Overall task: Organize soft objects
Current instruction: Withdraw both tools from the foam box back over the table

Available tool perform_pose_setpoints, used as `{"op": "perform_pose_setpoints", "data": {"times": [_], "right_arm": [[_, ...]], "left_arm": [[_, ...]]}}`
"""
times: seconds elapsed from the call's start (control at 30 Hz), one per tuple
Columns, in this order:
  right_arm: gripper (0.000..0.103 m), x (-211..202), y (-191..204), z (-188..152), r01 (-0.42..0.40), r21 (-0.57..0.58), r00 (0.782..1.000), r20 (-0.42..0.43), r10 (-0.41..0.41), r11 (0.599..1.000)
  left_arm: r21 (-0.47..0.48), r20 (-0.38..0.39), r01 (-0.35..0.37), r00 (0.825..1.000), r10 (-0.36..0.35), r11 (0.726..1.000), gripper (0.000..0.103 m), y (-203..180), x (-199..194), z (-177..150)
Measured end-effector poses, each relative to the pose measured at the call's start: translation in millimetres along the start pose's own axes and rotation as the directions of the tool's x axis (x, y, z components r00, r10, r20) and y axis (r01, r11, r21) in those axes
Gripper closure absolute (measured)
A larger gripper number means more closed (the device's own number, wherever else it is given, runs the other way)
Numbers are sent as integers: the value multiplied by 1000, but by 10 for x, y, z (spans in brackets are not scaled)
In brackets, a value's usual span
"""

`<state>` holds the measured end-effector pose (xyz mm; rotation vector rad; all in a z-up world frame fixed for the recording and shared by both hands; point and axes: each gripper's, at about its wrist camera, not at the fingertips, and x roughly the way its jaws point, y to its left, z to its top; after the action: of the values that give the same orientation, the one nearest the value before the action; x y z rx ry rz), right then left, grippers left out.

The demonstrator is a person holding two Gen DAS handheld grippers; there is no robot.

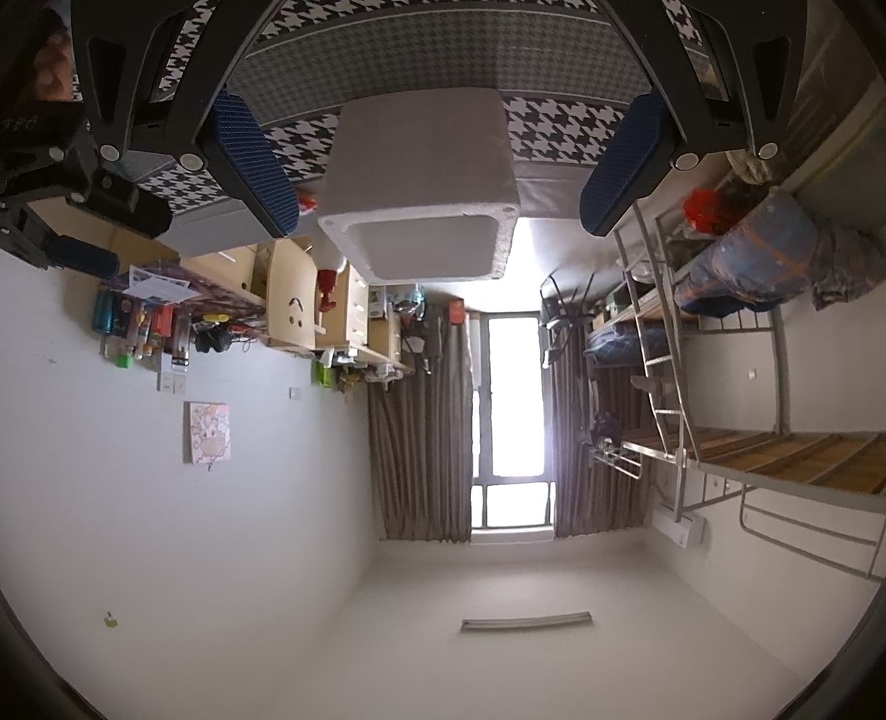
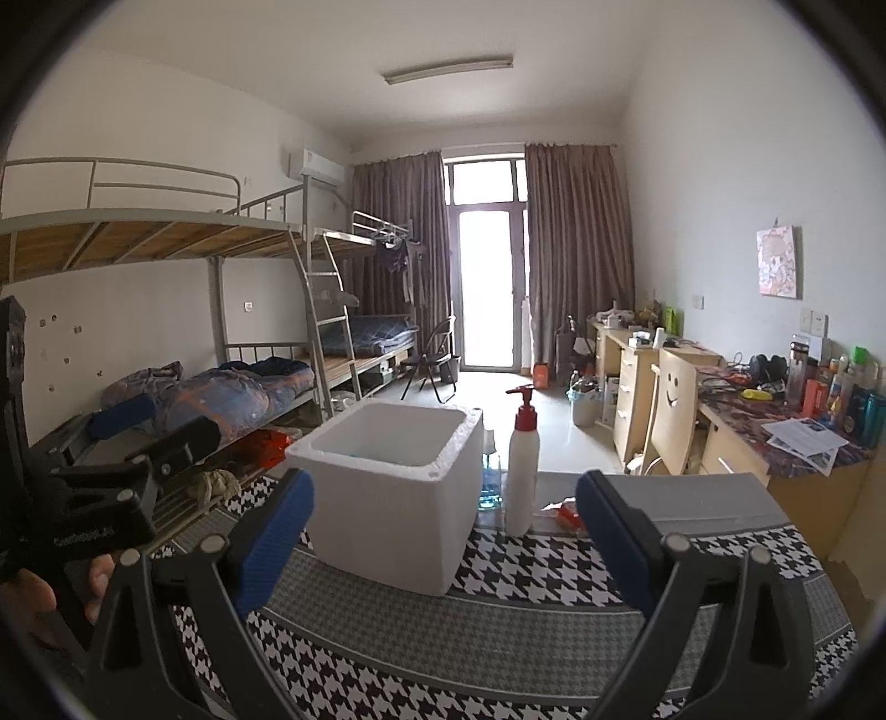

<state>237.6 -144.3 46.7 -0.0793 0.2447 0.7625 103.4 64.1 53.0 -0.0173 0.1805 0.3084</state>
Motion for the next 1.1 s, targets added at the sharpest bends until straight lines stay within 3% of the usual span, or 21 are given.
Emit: {"op": "perform_pose_setpoints", "data": {"times": [0.1, 1.1], "right_arm": [[1, -45, 16, -80, -7, 5, 1000, 18, 7, 1000], [1, -191, -97, -525, 123, 66, 992, 15, -125, 990]], "left_arm": [[8, -6, 9, 1000, -8, 1000, 1, -41, -6, -55], [-11, -12, 2, 1000, -2, 1000, 1, 22, -123, -435]]}}
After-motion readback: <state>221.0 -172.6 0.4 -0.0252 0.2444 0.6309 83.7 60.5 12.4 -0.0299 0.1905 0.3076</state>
